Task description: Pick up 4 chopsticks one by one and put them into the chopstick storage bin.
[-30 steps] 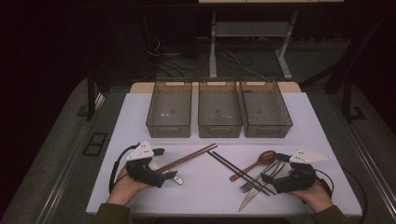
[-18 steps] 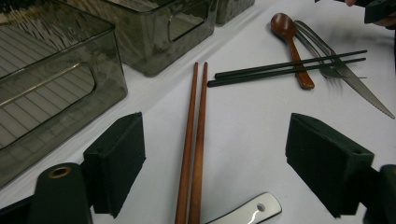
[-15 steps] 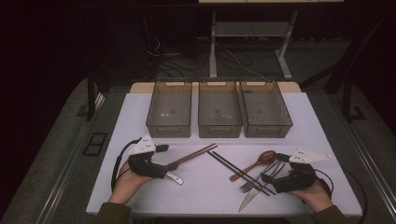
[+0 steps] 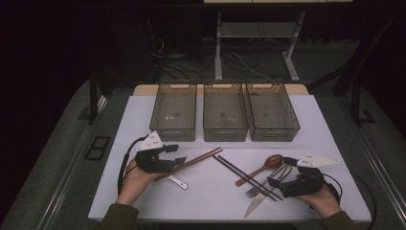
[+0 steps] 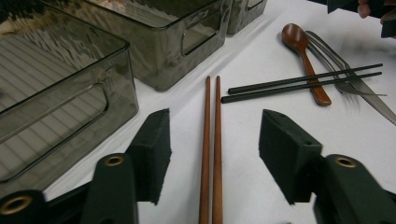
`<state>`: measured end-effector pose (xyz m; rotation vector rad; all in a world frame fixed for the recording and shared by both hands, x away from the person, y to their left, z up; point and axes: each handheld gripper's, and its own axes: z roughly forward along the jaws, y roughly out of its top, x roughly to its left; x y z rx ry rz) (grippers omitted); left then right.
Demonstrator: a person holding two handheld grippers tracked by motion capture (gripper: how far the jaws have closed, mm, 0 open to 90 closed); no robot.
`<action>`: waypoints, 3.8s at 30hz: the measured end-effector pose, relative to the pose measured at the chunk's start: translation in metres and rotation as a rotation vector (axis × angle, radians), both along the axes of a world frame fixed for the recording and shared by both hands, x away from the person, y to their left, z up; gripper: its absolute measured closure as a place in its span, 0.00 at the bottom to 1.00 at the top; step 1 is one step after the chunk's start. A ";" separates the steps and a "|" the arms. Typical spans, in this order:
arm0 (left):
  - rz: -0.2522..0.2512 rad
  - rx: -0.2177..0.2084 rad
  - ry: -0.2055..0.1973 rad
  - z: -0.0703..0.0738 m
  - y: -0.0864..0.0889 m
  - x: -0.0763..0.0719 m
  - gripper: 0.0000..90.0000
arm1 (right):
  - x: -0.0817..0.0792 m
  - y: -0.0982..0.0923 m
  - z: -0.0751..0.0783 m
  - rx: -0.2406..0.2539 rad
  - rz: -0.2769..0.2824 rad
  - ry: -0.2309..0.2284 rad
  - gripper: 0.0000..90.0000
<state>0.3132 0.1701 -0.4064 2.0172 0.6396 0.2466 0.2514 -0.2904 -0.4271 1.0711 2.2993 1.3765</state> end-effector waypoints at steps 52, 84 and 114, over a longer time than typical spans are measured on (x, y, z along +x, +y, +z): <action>-0.047 0.238 0.184 -0.021 -0.032 0.029 0.90 | 0.000 -0.001 0.000 0.004 0.000 -0.005 0.01; -0.060 0.330 0.191 -0.030 -0.037 0.030 0.89 | 0.000 -0.001 0.000 0.003 0.002 -0.004 0.01; -0.064 0.358 0.162 -0.030 -0.040 0.026 0.93 | 0.000 -0.001 0.000 0.002 0.005 -0.006 0.01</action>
